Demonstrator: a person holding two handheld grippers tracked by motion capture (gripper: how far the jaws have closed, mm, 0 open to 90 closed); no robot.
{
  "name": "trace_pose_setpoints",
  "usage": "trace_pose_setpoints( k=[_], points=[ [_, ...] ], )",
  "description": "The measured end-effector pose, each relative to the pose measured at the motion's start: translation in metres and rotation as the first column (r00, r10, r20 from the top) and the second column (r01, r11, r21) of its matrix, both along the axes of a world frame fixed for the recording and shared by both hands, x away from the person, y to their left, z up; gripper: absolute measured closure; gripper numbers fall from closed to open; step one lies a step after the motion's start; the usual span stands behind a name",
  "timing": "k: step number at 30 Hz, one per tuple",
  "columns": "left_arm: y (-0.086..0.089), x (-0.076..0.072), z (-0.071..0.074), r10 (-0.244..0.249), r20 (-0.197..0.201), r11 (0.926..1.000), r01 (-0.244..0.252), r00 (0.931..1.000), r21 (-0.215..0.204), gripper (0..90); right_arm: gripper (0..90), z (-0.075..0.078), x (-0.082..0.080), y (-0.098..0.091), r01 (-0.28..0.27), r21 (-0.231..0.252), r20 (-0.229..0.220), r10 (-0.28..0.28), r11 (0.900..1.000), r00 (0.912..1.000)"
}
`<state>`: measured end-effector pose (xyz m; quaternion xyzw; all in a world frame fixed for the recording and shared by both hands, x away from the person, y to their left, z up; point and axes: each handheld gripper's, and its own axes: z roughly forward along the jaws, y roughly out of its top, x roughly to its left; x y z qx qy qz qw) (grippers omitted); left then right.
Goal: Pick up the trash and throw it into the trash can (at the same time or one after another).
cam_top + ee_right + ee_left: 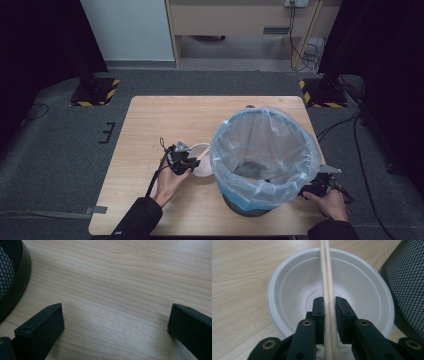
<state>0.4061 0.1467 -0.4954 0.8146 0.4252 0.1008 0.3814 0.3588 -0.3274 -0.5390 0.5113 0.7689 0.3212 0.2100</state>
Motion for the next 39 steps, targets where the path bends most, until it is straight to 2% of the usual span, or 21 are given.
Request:
trace_pose_setpoints(
  k=[5, 11, 13, 14, 15, 16, 19, 22, 27, 28, 29, 30, 32, 33, 34, 36, 37, 38, 39],
  points=[
    [0.003, 0.001, 0.001, 0.008, -0.009, 0.9999, -0.008, 0.9999, -0.008, 79.5, 0.7, 0.000, 0.000, 0.000, 0.001, 0.000, 0.000, -0.001, 1.0000, 1.0000],
    [0.009, 0.000, 0.009, 0.020, 0.003, 0.9990, -0.020, 0.9998, -0.040, 79.6, 0.7, 0.000, 0.000, 0.000, 0.001, 0.000, 0.000, -0.001, 1.0000, 1.0000],
    [0.011, 0.000, 0.013, 0.023, 0.015, 0.9986, -0.022, 0.9996, -0.049, 79.6, 0.7, 0.000, 0.000, 0.000, 0.001, 0.000, -0.001, -0.001, 1.0000, 1.0000],
    [0.015, -0.001, 0.021, 0.031, 0.035, 0.9969, -0.028, 0.9989, -0.073, 79.6, 0.7, 0.000, 0.000, 0.000, 0.000, 0.000, 0.000, 0.000, 1.0000, 1.0000],
    [0.015, -0.001, 0.021, 0.031, 0.035, 0.9969, -0.028, 0.9989, -0.073, 79.6, 0.7, 0.000, 0.000, 0.000, 0.000, 0.000, 0.000, 0.000, 1.0000, 1.0000],
    [0.020, -0.002, 0.028, 0.041, 0.054, 0.9946, -0.035, 0.9977, -0.098, 79.6, 0.7, 0.000, 0.000, 0.000, 0.001, 0.000, -0.001, -0.001, 1.0000, 1.0000],
    [0.024, -0.002, 0.034, 0.050, 0.068, 0.9922, -0.041, 0.9965, -0.117, 79.6, 0.7, 0.000, 0.000, 0.000, 0.001, 0.000, 0.000, -0.001, 1.0000, 1.0000],
    [0.036, -0.006, 0.050, 0.072, 0.115, 0.9849, -0.053, 0.9907, -0.165, 79.6, 0.7, 0.000, 0.000, 0.000, 0.000, 0.000, 0.000, 0.000, 1.0000, 1.0000],
    [0.049, -0.010, 0.070, 0.098, 0.166, 0.9756, -0.061, 0.9812, -0.211, 79.5, 0.7, 0.000, 0.000, 0.000, 0.000, 0.000, 0.000, 0.000, 1.0000, 1.0000],
    [0.050, -0.011, 0.072, 0.106, 0.174, 0.9725, -0.066, 0.9791, -0.224, 79.6, 0.7, 0.000, 0.000, 0.000, 0.001, 0.000, 0.000, -0.001, 1.0000, 1.0000],
    [0.050, -0.011, 0.072, 0.106, 0.174, 0.9725, -0.066, 0.9791, -0.224, 79.5, 0.7, 0.000, 0.000, 0.000, 0.000, 0.000, 0.000, 0.000, 1.0000, 1.0000],
    [0.056, -0.013, 0.081, 0.119, 0.196, 0.9654, -0.067, 0.9733, -0.252, 79.6, 0.7, 0.000, 0.000, 0.000, 0.001, 0.000, -0.001, -0.001, 1.0000, 1.0000],
    [0.060, -0.015, 0.089, 0.128, 0.214, 0.9590, -0.066, 0.9685, -0.276, 79.5, 0.7, 0.000, 0.000, 0.000, 0.000, 0.000, 0.000, 0.000, 1.0000, 1.0000],
    [0.060, -0.015, 0.089, 0.128, 0.214, 0.9590, -0.066, 0.9685, -0.276, 79.5, 0.7, 0.000, 0.000, 0.000, 0.001, 0.000, 0.000, -0.001, 1.0000, 1.0000],
    [0.064, -0.017, 0.096, 0.141, 0.232, 0.9513, -0.067, 0.9624, -0.301, 79.6, 0.7, 0.000, 0.000, 0.000, 0.001, 0.000, 0.000, -0.001, 1.0000, 1.0000],
    [0.068, -0.019, 0.102, 0.150, 0.248, 0.9450, -0.065, 0.9572, -0.321, 79.6, 0.7, 0.000, 0.000, 0.000, 0.001, 0.000, 0.000, -0.001, 1.0000, 1.0000],
    [0.068, -0.019, 0.102, 0.150, 0.248, 0.9450, -0.065, 0.9572, -0.321, 79.5, 0.7, 0.000, 0.000, 0.000, 0.001, 0.000, 0.000, -0.001, 1.0000, 1.0000],
    [0.072, -0.022, 0.109, 0.158, 0.264, 0.9393, -0.062, 0.9514, -0.337, 79.5, 0.7, 0.000, 0.000, 0.000, 0.001, 0.000, 0.000, -0.001, 1.0000, 1.0000],
    [0.074, -0.023, 0.112, 0.162, 0.274, 0.9370, -0.061, 0.9479, -0.344, 79.5, 0.7, 0.000, 0.000, 0.000, 0.001, 0.000, -0.001, -0.001, 1.0000, 1.0000]
  ],
)
